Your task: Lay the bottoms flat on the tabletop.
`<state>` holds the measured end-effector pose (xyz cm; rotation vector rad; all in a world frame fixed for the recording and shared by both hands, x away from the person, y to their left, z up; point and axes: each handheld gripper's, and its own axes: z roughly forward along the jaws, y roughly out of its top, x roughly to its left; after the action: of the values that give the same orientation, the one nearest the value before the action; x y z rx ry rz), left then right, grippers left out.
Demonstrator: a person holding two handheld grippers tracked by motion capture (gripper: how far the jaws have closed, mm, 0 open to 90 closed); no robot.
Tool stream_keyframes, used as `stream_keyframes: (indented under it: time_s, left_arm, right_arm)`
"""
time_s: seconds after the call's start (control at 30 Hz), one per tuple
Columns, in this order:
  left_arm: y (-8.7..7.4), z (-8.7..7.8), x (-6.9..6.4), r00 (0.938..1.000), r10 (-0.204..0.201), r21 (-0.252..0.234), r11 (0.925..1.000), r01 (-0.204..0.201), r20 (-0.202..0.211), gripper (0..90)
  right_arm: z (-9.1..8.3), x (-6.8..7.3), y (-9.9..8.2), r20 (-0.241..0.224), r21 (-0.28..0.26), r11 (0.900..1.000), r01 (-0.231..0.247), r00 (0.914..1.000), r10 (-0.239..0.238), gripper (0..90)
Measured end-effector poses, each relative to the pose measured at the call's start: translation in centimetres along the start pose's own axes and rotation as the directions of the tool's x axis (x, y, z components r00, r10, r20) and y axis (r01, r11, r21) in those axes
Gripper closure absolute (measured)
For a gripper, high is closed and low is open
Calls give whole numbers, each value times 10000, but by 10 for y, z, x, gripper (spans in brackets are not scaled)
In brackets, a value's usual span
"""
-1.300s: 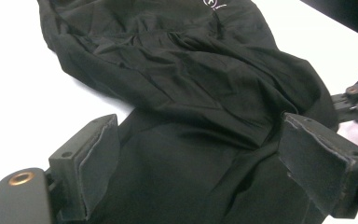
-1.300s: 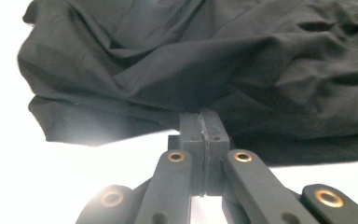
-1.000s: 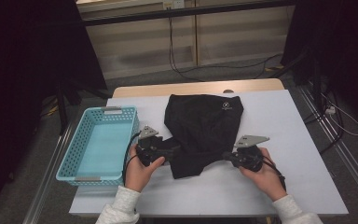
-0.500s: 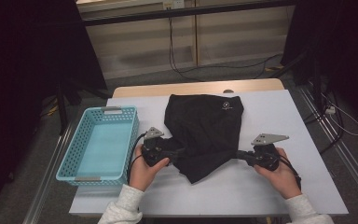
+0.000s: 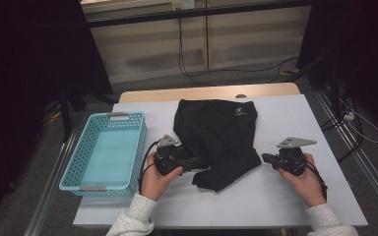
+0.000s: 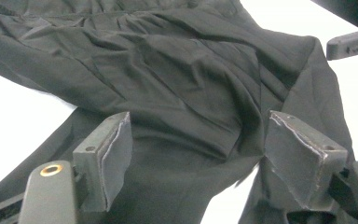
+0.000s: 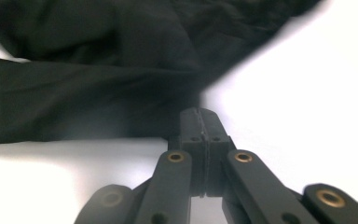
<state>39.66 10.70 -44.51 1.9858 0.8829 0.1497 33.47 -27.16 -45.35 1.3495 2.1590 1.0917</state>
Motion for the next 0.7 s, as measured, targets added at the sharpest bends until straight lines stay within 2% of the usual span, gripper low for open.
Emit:
stream_keyframes:
  time_s: [0.1, 0.17, 0.2, 0.23, 0.3, 0.37, 0.43, 0.47, 0.53, 0.57, 0.63, 0.7]
  left_arm:
    - [-1, 2, -1, 9999, 124, 103, 9999, -124, -61, 233]
    - [-1, 3, -1, 9998, 159, 53, 9999, -159, -82, 234]
    - [-1, 4, -2, 9998, 210, 41, 9998, -210, -30, 235]
    - [-1, 4, -2, 9998, 210, 41, 9998, -210, -30, 238]
    - [1, 6, -5, 9998, 119, 78, 9999, -120, 175, 238]
    - [3, 9, -11, 9982, 498, 149, 9986, -503, 328, 246]
    - [4, 13, -13, 9971, 696, 75, 9975, -699, 306, 282]
    - [4, 15, -13, 9976, 590, 110, 9982, -594, 360, 308]
    - [1, 18, -13, 9966, 750, 220, 9969, -757, 330, 335]
    - [0, 19, -14, 9960, 833, 254, 9961, -841, 311, 382]
    - [-1, 18, -14, 9945, 1017, 286, 9943, -1025, 263, 422]
    - [-1, 18, -14, 9933, 1120, 268, 9933, -1127, 282, 512]
  right_arm:
    - [0, -2, -1, -65, -71, 9999, -82, 9999, 81, 885]
    - [0, 2, -1, -140, -58, 10000, 24, 9999, -25, 855]
    - [0, 7, 0, -191, -96, 9999, 134, 9997, -136, 795]
    - [0, 7, 0, -191, -96, 9999, 134, 9997, -136, 795]
    - [1, 9, 0, -166, -98, 9997, 208, 9996, -210, 740]
    - [1, 11, 0, -121, -104, 9996, 273, 9996, -274, 656]
    - [1, 13, 0, -50, -191, 9994, 298, 9995, -299, 588]
    - [0, 16, 0, -68, -165, 9995, 255, 9996, -256, 533]
    - [0, 17, -1, -56, -157, 9995, 284, 9996, -285, 511]
    - [-1, 18, -1, -47, -137, 9996, 264, 9996, -265, 490]
    - [0, 21, -1, -64, -133, 9996, 256, 9997, -257, 457]
    - [2, 24, 0, -89, -101, 9995, 304, 9995, -305, 428]
